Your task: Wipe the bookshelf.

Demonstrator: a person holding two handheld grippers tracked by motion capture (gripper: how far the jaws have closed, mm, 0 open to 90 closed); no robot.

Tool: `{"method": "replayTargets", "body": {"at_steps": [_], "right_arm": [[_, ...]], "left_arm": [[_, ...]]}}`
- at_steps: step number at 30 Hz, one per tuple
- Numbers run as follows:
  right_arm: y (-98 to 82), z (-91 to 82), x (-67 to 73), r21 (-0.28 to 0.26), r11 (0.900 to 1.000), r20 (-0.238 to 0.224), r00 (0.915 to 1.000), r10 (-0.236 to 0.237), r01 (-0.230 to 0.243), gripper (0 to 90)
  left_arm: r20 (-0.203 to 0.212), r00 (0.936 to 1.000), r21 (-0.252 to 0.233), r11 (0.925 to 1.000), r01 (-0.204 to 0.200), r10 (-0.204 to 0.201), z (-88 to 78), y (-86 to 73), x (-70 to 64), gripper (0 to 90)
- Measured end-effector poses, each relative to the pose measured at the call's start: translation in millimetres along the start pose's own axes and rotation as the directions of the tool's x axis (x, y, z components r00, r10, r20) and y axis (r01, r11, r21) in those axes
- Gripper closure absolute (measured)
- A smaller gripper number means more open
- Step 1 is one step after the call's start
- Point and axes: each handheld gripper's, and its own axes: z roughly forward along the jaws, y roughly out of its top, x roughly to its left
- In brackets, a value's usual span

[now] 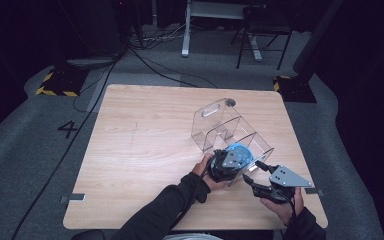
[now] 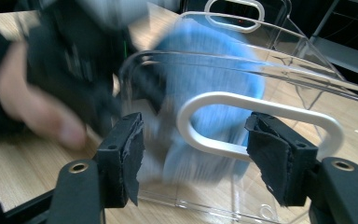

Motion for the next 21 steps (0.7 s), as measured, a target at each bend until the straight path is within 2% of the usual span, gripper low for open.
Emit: {"method": "replayTargets", "body": {"at_steps": [2,3,7,9,11,14,16,17,18,21], "right_arm": [[0.1,-0.6,0.3,-0.003,1.0,-0.002,1.0,-0.004,0.004,36.5],[0.1,-0.6,0.3,-0.003,1.0,-0.002,1.0,-0.004,0.004,36.5],[-1.1,0.0,-0.8,0.001,1.0,-0.002,1.0,-0.003,0.003,36.4],[-1.7,0.1,-1.3,0.004,1.0,0.0,1.0,-0.004,0.004,36.7],[-2.0,-0.5,-3.0,0.001,1.0,0.007,1.0,0.001,-0.001,36.9],[-1.7,-1.4,-3.5,-0.006,1.0,0.009,0.9999,0.006,-0.006,36.9],[-1.5,-1.4,-2.5,-0.006,1.0,0.009,1.0,-0.001,0.001,36.9],[-1.5,-1.3,-2.4,-0.007,1.0,0.007,1.0,-0.001,0.001,36.9],[-1.6,-1.1,-2.1,-0.007,1.0,0.007,1.0,0.0,0.0,36.9],[-1.6,-1.5,-2.1,-0.008,1.0,0.006,1.0,0.0,0.001,36.9]], "left_arm": [[0.028,0.999,-0.021,0.9992,0.036,-0.035,1.1,-5.4,2.9,78.1],[0.028,0.999,-0.021,0.9992,0.036,-0.035,1.1,-5.4,2.9,78.1],[0.024,0.9997,0.02,0.9998,0.005,-0.005,-0.5,-0.9,3.2,78.1],[0.016,0.9998,0.016,0.9998,-0.01,0.01,-3.8,4.1,3.5,77.9],[0.028,0.9996,-0.026,0.9997,0.001,0.0,-9.7,9.6,5.9,77.9],[0.038,0.9992,-0.106,0.9943,0.012,-0.008,-23.3,19.9,8.1,77.8],[0.039,0.9992,-0.166,0.9859,0.017,-0.01,-33.5,28.6,10.0,77.7],[0.036,0.9991,-0.211,0.9771,0.028,-0.021,-40.8,35.1,10.7,77.5],[0.037,0.999,-0.233,0.972,0.034,-0.026,-44.4,39.1,11.7,77.4],[0.02,0.9997,-0.221,0.9752,0.016,-0.011,-44.5,43.6,12.5,77.4]]}}
